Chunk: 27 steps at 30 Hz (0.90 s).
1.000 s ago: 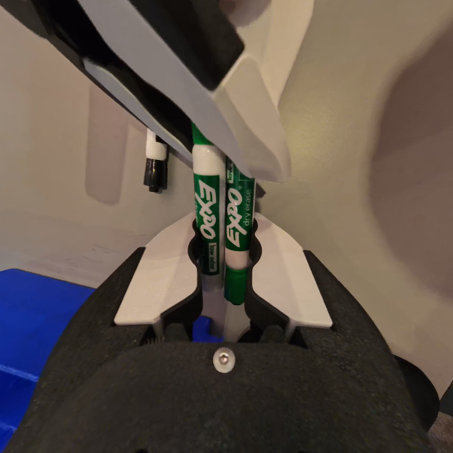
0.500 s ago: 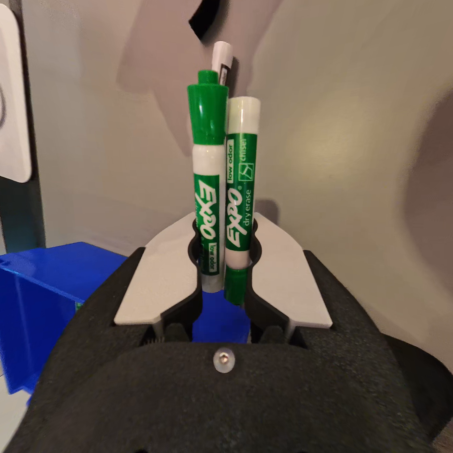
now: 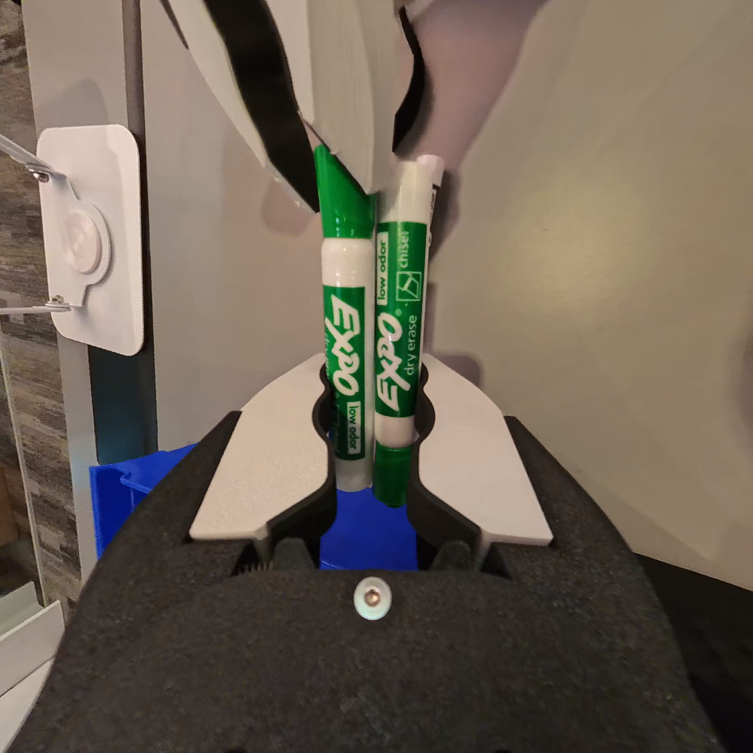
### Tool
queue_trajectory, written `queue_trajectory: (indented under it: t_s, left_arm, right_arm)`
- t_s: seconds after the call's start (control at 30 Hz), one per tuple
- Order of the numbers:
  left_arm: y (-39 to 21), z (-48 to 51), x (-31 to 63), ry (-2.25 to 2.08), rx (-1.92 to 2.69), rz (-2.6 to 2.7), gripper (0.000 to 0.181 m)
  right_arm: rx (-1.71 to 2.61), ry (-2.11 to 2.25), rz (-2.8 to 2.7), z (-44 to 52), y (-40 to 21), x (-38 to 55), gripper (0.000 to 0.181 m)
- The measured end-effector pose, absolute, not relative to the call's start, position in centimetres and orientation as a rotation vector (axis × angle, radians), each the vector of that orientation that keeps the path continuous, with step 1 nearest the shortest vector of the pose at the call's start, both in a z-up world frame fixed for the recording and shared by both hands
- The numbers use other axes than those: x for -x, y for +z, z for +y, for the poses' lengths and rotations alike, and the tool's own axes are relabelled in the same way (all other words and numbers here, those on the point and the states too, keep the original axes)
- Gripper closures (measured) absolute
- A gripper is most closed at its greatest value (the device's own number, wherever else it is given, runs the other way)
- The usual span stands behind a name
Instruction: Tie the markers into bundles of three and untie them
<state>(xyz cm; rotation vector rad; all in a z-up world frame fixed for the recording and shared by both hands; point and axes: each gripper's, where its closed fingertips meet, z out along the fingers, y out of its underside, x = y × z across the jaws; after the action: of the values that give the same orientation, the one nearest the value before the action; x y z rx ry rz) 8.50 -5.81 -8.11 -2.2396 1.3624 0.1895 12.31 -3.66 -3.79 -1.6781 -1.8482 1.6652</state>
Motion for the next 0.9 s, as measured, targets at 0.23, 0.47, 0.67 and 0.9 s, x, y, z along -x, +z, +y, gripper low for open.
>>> queue_trajectory:
  t_s: [0.23, 0.47, 0.67, 0.9]
  left_arm:
    - [-7.9, -4.7, -8.0, 0.205, 2.233, 1.380, 0.144]
    - [-7.6, -4.3, -6.9, 0.222, 2.221, 1.367, 0.144]
    - [-7.0, -5.1, -6.9, 0.183, 2.082, 1.423, 0.144]
    - [-6.1, -7.0, -8.5, 0.110, 1.913, 1.555, 0.144]
  right_arm:
    - [1.722, 1.654, -1.818, -2.7, -4.4, -12.5, 0.149]
    - [1.534, 1.596, -1.683, -0.8, -1.1, -12.6, 0.145]
    - [0.982, 1.504, -1.427, -0.8, 4.6, -14.0, 0.131]
    - [1.050, 1.511, -1.517, -1.4, 3.5, -14.0, 0.132]
